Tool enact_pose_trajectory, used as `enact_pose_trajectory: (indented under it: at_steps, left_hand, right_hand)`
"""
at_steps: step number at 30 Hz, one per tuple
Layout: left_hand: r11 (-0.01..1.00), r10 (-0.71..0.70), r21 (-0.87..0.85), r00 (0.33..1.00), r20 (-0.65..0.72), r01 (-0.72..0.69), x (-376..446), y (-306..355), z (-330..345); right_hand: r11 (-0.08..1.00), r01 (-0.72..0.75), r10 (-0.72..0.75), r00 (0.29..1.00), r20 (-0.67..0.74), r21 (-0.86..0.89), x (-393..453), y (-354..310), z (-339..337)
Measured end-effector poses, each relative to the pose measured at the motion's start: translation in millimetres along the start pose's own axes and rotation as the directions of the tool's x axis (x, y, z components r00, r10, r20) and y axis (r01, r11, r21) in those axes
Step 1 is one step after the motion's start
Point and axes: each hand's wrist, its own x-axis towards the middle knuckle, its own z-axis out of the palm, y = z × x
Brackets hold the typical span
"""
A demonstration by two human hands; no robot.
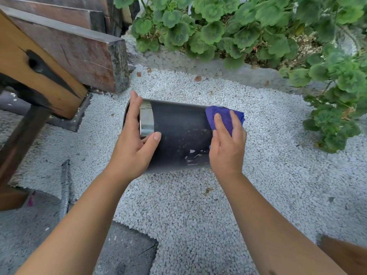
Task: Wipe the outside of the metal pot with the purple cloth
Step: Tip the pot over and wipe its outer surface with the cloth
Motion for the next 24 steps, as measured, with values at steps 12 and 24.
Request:
enact_pose_trajectory:
  at_steps: [12, 24]
  left_hand:
    - [0.985, -0.090, 0.142, 0.993, -0.074, 0.100, -29, 5, 19]
    - [0.971, -0.238, 0.002, 0.964, -0.119, 0.240, 2, 25, 5]
  right_hand:
    - [0.990, -0.113, 0.109, 0.993, 0.050, 0.090, 11, 15, -5]
    - [0.960, 0.062, -0.068, 0.998, 0.012, 0.272, 8, -91, 0]
